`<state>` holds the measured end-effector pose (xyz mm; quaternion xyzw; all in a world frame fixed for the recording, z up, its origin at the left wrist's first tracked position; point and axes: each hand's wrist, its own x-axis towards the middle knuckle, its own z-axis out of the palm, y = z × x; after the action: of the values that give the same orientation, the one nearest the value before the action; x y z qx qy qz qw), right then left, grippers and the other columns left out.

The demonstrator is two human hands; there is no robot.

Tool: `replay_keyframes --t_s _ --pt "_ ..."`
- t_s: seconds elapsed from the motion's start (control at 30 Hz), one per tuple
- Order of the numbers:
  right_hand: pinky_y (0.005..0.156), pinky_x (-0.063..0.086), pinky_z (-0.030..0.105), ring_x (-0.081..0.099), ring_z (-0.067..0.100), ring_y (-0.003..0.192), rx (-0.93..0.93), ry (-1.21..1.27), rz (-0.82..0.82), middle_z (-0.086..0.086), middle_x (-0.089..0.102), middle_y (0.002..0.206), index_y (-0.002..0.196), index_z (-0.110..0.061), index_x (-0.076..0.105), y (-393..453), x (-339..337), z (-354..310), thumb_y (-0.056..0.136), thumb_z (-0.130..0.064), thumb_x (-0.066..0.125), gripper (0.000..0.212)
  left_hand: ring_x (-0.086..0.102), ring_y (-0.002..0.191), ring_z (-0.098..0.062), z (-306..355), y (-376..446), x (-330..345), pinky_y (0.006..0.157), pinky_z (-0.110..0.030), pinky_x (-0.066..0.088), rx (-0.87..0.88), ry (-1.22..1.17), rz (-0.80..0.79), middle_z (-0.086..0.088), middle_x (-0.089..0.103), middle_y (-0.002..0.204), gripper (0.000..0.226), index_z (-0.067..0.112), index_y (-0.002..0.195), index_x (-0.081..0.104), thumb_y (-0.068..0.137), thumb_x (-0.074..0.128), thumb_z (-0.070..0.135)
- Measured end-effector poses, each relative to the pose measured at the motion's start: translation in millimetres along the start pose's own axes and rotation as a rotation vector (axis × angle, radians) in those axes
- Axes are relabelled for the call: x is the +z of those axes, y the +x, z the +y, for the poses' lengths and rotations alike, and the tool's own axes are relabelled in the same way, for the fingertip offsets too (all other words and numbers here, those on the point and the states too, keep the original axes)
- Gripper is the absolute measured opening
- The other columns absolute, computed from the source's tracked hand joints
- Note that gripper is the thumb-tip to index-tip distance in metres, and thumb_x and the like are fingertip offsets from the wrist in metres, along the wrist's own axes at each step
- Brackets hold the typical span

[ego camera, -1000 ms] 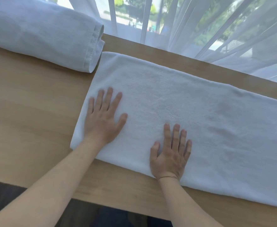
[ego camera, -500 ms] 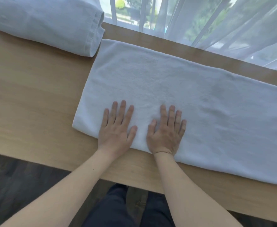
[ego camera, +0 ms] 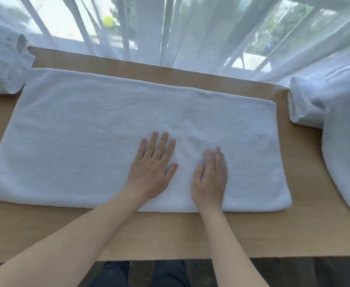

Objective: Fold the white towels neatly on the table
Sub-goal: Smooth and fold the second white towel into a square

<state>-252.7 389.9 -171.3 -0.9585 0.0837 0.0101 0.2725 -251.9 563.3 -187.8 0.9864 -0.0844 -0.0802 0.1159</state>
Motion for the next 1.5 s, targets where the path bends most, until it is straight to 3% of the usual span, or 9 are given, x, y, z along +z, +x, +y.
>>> replay_keyframes --t_s 0.17,0.3,0.5,0.67,0.93,1.03,1.17,1.3,1.5 --pt "0.125 -0.001 0.039 0.006 0.016 0.154 0.084 -0.173 -0.009 0.002 0.016 0.167 0.157 -0.019 0.028 38.8 -46.9 80.7 0.104 -0.035 0.04 0.057 -0.02 0.152 -0.03 79.9 75.4 12.1 0.122 -0.047 -0.013 0.122 0.0 -0.023 0.0 -0.013 0.168 0.068 0.029 0.16 -0.004 0.099 0.005 0.058" --pt "0.123 0.01 0.046 0.022 0.022 0.15 0.19 -0.201 0.093 0.003 0.029 0.162 0.153 -0.018 0.037 55.2 -74.3 128.0 0.102 -0.037 0.047 0.056 -0.015 0.153 -0.029 149.4 135.1 21.4 0.123 -0.047 -0.011 0.238 0.021 -0.06 0.0 -0.008 0.168 0.07 0.028 0.16 -0.002 0.098 0.004 0.059" --pt "0.091 0.037 0.043 0.054 0.033 0.11 0.343 -0.069 0.272 0.011 0.06 0.12 0.125 -0.01 0.06 74.3 -95.9 158.0 0.093 -0.031 0.065 0.038 -0.009 0.154 -0.027 226.3 213.6 29.8 0.123 -0.046 -0.009 0.267 0.05 -0.045 -0.006 -0.003 0.168 0.074 0.025 0.16 0.005 0.096 0.005 0.062" --pt "0.08 0.04 0.039 0.054 0.027 0.091 0.457 -0.002 0.152 0.004 0.06 0.099 0.105 -0.012 0.057 88.1 -105.0 158.1 0.1 -0.043 0.049 0.033 -0.007 0.155 -0.025 254.4 264.1 29.1 0.125 -0.043 -0.005 0.243 0.069 -0.027 -0.007 -0.002 0.168 0.089 0.012 0.16 0.004 0.094 0.029 0.067" --pt "0.056 0.034 0.031 0.043 0.008 0.059 0.363 0.41 -0.152 -0.009 0.048 0.063 0.071 -0.02 0.041 106.3 -126.4 154.7 0.1 -0.053 0.032 0.045 0.027 0.138 -0.024 250.4 274.0 14.6 0.115 -0.037 0.025 0.104 -0.349 0.106 0.0 0.031 0.152 0.086 0.022 0.148 0.036 0.076 0.074 0.049" --pt "0.05 0.034 0.021 0.036 0.004 0.051 0.273 0.57 -0.218 -0.015 0.042 0.055 0.065 -0.031 0.035 109.9 -126.5 139.7 0.102 -0.052 0.038 0.042 0.038 0.129 -0.021 238.6 276.6 -2.3 0.111 -0.03 0.031 0.072 -0.53 0.011 0.001 0.042 0.137 0.074 0.022 0.139 0.049 0.076 0.08 0.045" --pt "0.05 0.029 0.023 0.033 0.004 0.052 0.135 0.627 -0.349 -0.016 0.039 0.056 0.063 -0.034 0.036 119.4 -121.5 102.9 0.097 -0.059 0.04 0.042 0.057 0.096 -0.005 204.9 269.9 -35.1 0.085 -0.02 0.049 -0.076 -0.883 -0.136 0.008 0.056 0.115 0.064 0.027 0.13 0.057 0.075 0.083 0.048" --pt "0.061 0.035 0.034 0.039 0.007 0.059 0.045 0.562 -0.432 -0.018 0.048 0.062 0.067 -0.039 0.038 119.0 -108.0 49.1 0.102 -0.054 0.034 0.038 0.067 0.097 -0.012 158.1 255.9 -64.2 0.086 -0.031 0.059 -0.154 -1.027 -0.139 -0.001 0.069 0.107 0.039 0.028 0.11 0.069 0.077 0.084 0.043" --pt "0.068 0.038 0.044 0.053 0.028 0.077 -0.155 0.271 -0.544 -0.005 0.052 0.074 0.077 -0.026 0.034 99.1 -73.2 -22.4 0.105 -0.048 0.029 0.036 0.072 0.088 -0.013 69.7 217.0 -93.3 0.079 -0.035 0.059 -0.227 -1.039 -0.086 0.001 0.075 0.094 0.041 0.018 0.096 0.072 0.072 0.086 0.049"
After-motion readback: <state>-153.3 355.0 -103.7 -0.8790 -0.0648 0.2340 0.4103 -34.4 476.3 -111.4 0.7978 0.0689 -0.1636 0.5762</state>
